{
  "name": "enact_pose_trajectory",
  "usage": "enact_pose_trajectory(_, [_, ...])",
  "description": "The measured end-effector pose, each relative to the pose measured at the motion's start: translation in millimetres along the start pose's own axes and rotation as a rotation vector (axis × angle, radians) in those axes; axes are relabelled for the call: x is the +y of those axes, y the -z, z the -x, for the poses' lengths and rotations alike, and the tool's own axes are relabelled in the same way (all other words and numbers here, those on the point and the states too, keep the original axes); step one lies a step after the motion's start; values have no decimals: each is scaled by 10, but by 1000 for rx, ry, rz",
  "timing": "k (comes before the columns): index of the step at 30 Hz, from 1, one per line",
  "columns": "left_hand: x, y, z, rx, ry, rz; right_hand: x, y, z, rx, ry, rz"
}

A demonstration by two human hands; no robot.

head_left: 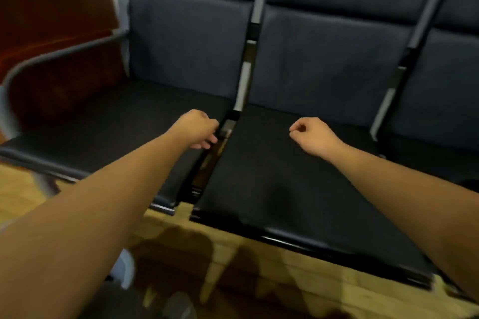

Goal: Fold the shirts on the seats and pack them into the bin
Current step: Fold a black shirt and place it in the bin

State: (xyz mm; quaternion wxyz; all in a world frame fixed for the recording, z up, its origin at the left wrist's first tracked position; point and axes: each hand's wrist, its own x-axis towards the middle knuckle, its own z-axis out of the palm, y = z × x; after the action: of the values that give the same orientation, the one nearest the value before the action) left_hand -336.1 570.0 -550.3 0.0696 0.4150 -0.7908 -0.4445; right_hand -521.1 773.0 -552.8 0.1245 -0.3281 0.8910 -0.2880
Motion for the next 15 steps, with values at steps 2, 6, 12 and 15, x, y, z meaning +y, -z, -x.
enact_pose_trajectory(2, [404,-513,-62,-91,-72,-40,539,386,102,66,-108,13])
enact_pose_trajectory(6, [1075,-1524,-24,-274,-202,-71,1541,1010,374,212,-326,68])
enact_pose_trajectory(12, [1575,-2907,190,-436,-422,-160,2731,1597,853,219,-689,256])
enact_pose_trajectory(15, [1723,-3450,288,-489,-481,-191,3122,1617,1018,90,-754,253])
